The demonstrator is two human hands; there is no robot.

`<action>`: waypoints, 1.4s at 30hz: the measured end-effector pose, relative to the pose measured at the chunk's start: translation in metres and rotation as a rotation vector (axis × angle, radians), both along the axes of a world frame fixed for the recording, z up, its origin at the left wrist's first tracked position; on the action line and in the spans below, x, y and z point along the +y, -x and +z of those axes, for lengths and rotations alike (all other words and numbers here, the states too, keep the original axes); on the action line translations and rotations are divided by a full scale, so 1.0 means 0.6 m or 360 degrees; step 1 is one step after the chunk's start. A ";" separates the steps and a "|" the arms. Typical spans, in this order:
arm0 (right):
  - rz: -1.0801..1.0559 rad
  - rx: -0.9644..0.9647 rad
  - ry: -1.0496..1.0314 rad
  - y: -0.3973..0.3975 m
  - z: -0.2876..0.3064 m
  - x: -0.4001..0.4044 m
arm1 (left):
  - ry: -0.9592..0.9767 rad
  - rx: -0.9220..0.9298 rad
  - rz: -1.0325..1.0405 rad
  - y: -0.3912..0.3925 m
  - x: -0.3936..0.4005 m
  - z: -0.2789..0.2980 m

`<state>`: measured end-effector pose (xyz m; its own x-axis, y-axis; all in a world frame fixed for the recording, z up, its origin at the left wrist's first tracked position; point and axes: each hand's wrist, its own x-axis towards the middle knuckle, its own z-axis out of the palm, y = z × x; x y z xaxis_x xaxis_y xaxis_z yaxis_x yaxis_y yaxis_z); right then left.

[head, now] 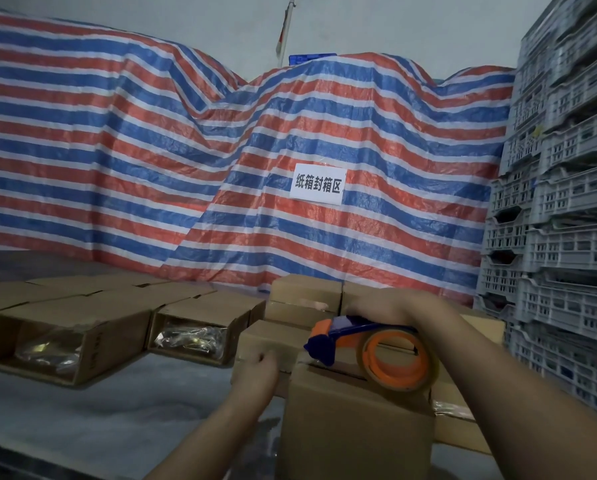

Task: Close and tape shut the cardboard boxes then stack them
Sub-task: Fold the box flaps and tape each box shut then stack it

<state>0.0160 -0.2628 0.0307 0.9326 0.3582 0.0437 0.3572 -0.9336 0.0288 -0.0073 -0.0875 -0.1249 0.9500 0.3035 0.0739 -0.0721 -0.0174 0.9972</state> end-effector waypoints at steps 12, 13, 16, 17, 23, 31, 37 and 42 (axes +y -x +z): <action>-0.0028 0.0104 -0.0014 -0.001 0.005 0.005 | -0.0580 -0.0236 -0.0405 0.024 -0.031 0.011; -0.0032 0.0107 0.0002 0.001 0.007 0.004 | -0.0656 -0.0263 -0.0399 0.024 -0.029 0.009; -0.0092 0.0125 -0.0009 0.002 0.011 -0.003 | -0.0848 -0.0276 -0.0387 0.020 -0.024 0.008; -0.0120 0.0135 -0.0028 0.002 0.011 -0.005 | -0.0891 -0.0276 -0.0391 0.018 -0.023 0.007; -0.0177 0.0174 -0.0064 -0.005 0.019 -0.024 | -0.0936 -0.0236 -0.0400 0.012 -0.022 0.004; -0.0350 0.0211 -0.0061 0.006 0.027 -0.125 | -0.0968 -0.0212 -0.0408 0.010 -0.019 0.003; -0.0377 0.0116 0.0072 0.006 -0.004 -0.123 | -0.0760 -0.0010 -0.0447 0.006 -0.023 0.019; -0.0294 0.0143 0.0159 0.008 -0.003 -0.123 | -0.0885 -0.0010 -0.0337 0.006 -0.034 0.063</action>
